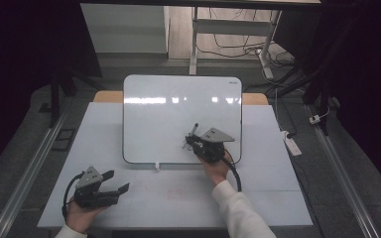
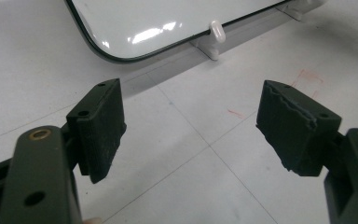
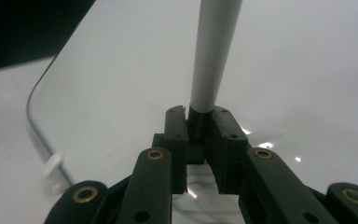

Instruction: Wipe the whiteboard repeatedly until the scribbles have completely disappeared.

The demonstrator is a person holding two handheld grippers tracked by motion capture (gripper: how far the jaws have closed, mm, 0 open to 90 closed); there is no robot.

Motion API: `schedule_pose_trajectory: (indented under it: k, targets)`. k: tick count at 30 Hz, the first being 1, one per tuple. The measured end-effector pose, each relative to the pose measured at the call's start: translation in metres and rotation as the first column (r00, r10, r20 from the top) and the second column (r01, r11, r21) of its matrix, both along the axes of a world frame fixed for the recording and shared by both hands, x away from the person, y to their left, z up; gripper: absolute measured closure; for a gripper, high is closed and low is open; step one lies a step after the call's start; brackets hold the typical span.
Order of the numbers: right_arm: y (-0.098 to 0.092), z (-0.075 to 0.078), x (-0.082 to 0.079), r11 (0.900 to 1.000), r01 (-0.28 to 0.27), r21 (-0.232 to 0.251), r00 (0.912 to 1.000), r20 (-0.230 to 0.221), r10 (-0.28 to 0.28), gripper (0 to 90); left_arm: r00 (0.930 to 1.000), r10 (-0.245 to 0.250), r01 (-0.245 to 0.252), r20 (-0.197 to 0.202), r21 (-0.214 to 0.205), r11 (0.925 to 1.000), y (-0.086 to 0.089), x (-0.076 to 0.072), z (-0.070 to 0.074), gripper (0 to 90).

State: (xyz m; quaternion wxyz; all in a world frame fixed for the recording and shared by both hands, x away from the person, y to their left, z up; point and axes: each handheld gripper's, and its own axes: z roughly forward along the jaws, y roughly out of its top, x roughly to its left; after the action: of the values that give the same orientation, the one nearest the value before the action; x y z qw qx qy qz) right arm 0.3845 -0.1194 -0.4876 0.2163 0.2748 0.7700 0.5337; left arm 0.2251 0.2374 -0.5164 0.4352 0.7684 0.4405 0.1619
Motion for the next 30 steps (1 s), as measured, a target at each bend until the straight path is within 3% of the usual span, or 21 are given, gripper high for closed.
schedule_pose_trajectory:
  k: [1,2,4,5,6,7,8,9,10,11,13,15,16,18,20,22,24,25,26,28,30]
  targets:
    - [0.003,-0.001,-0.003,0.9997,-0.002,-0.025,0.9999,0.016,0.003,77.5,1.0000,0.000,0.000,-0.002,-0.001,1.0000,0.000,0.001,0.000,24.2]
    - [0.009,-0.003,-0.008,0.9962,-0.045,-0.074,0.9989,0.007,0.046,77.5,1.0000,-0.003,0.003,-0.004,-0.001,1.0000,-0.001,0.002,-0.001,24.2]
    - [0.023,-0.012,-0.019,0.9720,-0.150,-0.181,0.9879,0.013,0.154,77.5,1.0000,-0.005,0.005,-0.008,0.003,1.0000,-0.002,0.003,-0.001,24.2]
    - [0.024,-0.012,-0.020,0.9652,-0.157,-0.209,0.9854,0.032,0.167,77.5,1.0000,-0.006,0.007,-0.006,0.006,1.0000,-0.002,0.002,-0.001,24.2]
    - [0.021,-0.009,-0.016,0.9720,-0.144,-0.185,0.9879,0.029,0.152,77.5,1.0000,-0.006,0.006,-0.007,0.007,1.0000,-0.002,0.002,-0.001,24.2]
    - [0.015,-0.005,-0.009,0.9871,-0.101,-0.124,0.9940,0.027,0.105,77.5,1.0000,-0.006,0.006,-0.006,0.007,1.0000,-0.002,0.001,-0.001,24.2]
    - [0.008,-0.001,-0.002,0.9957,-0.059,-0.071,0.9978,0.025,0.061,77.5,1.0000,-0.003,0.003,-0.004,0.006,1.0000,-0.002,0.001,-0.001,24.2]
    - [0.004,0.001,0.003,0.9989,-0.037,-0.029,0.9990,0.025,0.038,77.6,1.0000,-0.001,0.001,-0.004,0.003,1.0000,-0.001,0.000,-0.001,24.2]
    - [0.004,0.002,0.004,0.9993,-0.033,-0.019,0.9993,0.016,0.033,77.5,1.0000,0.000,0.000,-0.004,0.002,1.0000,-0.001,0.001,-0.001,24.2]
    - [0.006,0.001,0.001,0.9990,-0.028,-0.034,0.9991,0.030,0.029,77.5,1.0000,0.000,0.000,-0.004,0.002,1.0000,-0.001,0.001,-0.001,24.2]
    - [0.016,-0.005,-0.005,0.9928,-0.096,-0.071,0.9952,0.011,0.097,77.5,1.0000,-0.002,0.002,-0.009,0.003,1.0000,-0.001,0.003,-0.002,24.2]
    - [0.019,-0.008,-0.009,0.9873,-0.118,-0.107,0.9925,0.021,0.121,77.6,0.9999,-0.004,0.004,-0.010,0.006,1.0000,-0.002,0.003,-0.002,24.2]
    - [0.016,-0.006,-0.005,0.9907,-0.111,-0.079,0.9935,0.018,0.113,77.6,0.9999,-0.005,0.005,-0.009,0.006,1.0000,-0.002,0.002,-0.002,24.2]
    - [0.005,0.000,0.003,0.9995,-0.029,-0.009,0.9991,0.032,0.030,77.6,1.0000,-0.004,0.004,-0.006,0.006,1.0000,-0.002,0.001,-0.001,24.2]
    - [0.001,0.002,0.006,0.9998,-0.002,0.018,0.9995,0.031,0.001,77.6,1.0000,0.000,0.000,-0.004,0.004,1.0000,-0.001,0.001,-0.001,24.2]
    - [0.007,-0.002,-0.001,0.9991,-0.034,-0.025,0.9991,0.026,0.035,77.6,1.0000,0.002,-0.002,-0.007,0.001,1.0000,0.000,0.002,-0.002,24.2]
    - [0.014,-0.009,-0.010,0.9912,-0.109,-0.075,0.9941,-0.001,0.109,77.6,0.9999,-0.002,0.002,-0.010,0.004,1.0000,-0.001,0.002,-0.002,24.2]
    - [0.014,-0.011,-0.012,0.9871,-0.119,-0.107,0.9927,0.006,0.121,77.6,1.0000,-0.003,0.003,-0.009,0.006,1.0000,-0.001,0.002,-0.002,24.2]
    - [0.011,-0.009,-0.012,0.9873,-0.113,-0.111,0.9933,0.011,0.115,77.6,1.0000,-0.004,0.004,-0.008,0.007,1.0000,-0.001,0.002,-0.002,24.2]
    - [-0.002,-0.003,-0.005,0.9983,-0.030,-0.050,0.9991,0.027,0.032,77.6,1.0000,-0.003,0.003,-0.007,0.005,1.0000,-0.001,0.001,-0.001,24.2]
    - [-0.006,-0.002,-0.004,0.9999,0.008,-0.010,0.9998,0.020,-0.008,77.6,1.0000,-0.003,0.003,-0.006,0.005,1.0000,-0.002,0.001,-0.001,24.2]
